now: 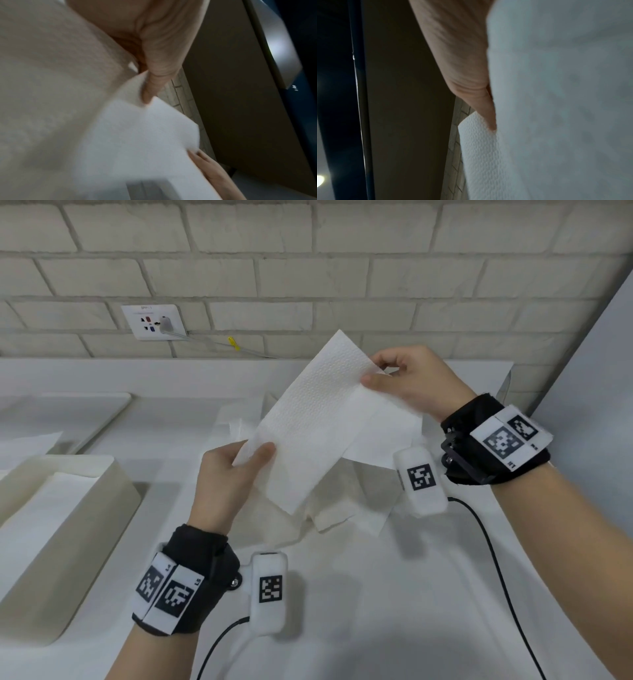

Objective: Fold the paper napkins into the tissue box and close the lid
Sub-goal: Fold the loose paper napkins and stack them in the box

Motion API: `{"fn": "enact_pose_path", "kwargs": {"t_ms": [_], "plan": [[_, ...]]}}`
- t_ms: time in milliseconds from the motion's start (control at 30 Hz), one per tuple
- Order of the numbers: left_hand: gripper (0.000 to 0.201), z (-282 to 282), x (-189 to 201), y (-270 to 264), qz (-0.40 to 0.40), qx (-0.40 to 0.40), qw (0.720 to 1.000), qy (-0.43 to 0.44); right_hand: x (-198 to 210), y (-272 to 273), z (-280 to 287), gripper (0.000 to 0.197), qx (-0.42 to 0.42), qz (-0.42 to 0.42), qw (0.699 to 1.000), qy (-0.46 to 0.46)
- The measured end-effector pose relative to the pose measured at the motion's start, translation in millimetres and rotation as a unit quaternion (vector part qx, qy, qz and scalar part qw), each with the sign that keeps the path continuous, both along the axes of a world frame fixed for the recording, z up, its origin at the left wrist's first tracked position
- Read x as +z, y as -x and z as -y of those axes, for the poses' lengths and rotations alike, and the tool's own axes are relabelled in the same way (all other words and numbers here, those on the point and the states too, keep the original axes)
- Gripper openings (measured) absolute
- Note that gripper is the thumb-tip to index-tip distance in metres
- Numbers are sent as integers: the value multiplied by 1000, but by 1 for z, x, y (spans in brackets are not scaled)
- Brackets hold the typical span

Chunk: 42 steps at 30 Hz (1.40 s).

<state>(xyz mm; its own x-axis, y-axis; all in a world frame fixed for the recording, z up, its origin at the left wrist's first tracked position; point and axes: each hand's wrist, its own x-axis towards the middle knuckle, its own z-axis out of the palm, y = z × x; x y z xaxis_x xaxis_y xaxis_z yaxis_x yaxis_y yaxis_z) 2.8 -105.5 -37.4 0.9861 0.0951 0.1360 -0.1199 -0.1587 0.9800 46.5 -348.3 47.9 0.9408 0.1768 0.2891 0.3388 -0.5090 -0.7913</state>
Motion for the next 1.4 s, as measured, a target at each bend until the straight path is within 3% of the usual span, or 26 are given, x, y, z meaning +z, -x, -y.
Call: {"fn": "enact_pose_path", "kwargs": {"t_ms": [100,200,300,433,633,733,900,1033,1200,1333,1400], "plan": [[12,-8,-2,4,-16,-51,998,38,8,3,6,16,17,-6,1000,-11],[5,-12,-1,1,-23,-69,997,5,11,7,5,17,72,-22,997,-13],[31,-24,0,-8,-30,-74,994,-75,18,14,1,17,94,-28,994,49],[49,-25,15,-3,23,-139,987,-78,26,19,-8,8,99,-43,987,122],[17,7,24,6,101,-144,984,-40,25,13,-34,6,107,-46,979,169],[23,14,16,6,109,-74,991,-6,20,9,-39,13,92,-39,986,135],[14,3,-5,-5,75,28,993,83,11,6,-36,22,76,-36,994,76],[52,-15,-15,-13,103,118,986,64,6,8,-31,20,73,-43,996,-16],[40,-14,-16,-15,72,115,991,7,-5,17,-41,18,87,10,983,-161],[37,-6,-8,-9,52,57,996,40,-14,25,-52,22,106,12,965,-240],[36,0,1,-2,32,-4,994,105,-17,28,-56,26,120,-11,956,-267]]}}
